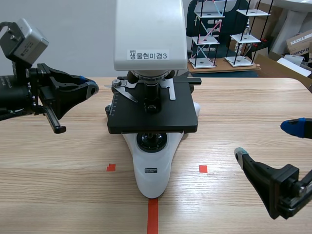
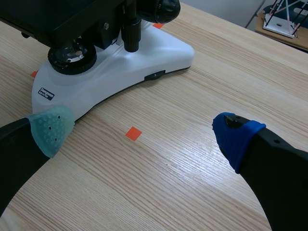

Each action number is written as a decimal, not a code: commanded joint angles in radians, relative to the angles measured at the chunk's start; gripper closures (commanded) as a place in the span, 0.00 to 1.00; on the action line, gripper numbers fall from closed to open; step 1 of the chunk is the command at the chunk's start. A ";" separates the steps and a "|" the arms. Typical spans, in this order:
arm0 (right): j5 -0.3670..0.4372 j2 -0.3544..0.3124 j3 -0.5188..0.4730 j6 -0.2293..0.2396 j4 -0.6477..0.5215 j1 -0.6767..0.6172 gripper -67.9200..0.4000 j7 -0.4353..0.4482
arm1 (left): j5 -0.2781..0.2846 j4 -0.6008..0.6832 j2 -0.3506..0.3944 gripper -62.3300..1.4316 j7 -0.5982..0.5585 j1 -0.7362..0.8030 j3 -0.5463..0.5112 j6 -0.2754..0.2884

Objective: Return to the home posture

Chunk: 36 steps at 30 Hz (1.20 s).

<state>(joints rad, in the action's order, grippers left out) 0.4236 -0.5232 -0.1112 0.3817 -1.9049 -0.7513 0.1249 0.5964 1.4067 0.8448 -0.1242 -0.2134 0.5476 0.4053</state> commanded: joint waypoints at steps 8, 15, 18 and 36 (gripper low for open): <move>0.008 0.000 -0.006 0.004 -0.015 0.003 0.05 0.011 | 0.006 0.013 -0.002 0.92 -0.017 -0.005 -0.013 0.002; 0.008 0.000 -0.006 0.004 -0.015 0.003 0.05 0.011 | 0.006 0.013 -0.002 0.92 -0.017 -0.005 -0.013 0.002; 0.008 0.000 -0.006 0.004 -0.015 0.003 0.05 0.011 | 0.006 0.013 -0.002 0.92 -0.018 -0.005 -0.013 0.002; 0.008 0.000 -0.006 0.004 -0.015 0.003 0.05 0.011 | 0.003 0.013 -0.002 0.92 -0.036 -0.005 -0.014 0.002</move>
<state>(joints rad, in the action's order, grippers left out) 0.4236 -0.5232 -0.1112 0.3817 -1.9049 -0.7513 0.1249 0.5953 1.4067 0.8448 -0.1398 -0.2134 0.5472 0.4053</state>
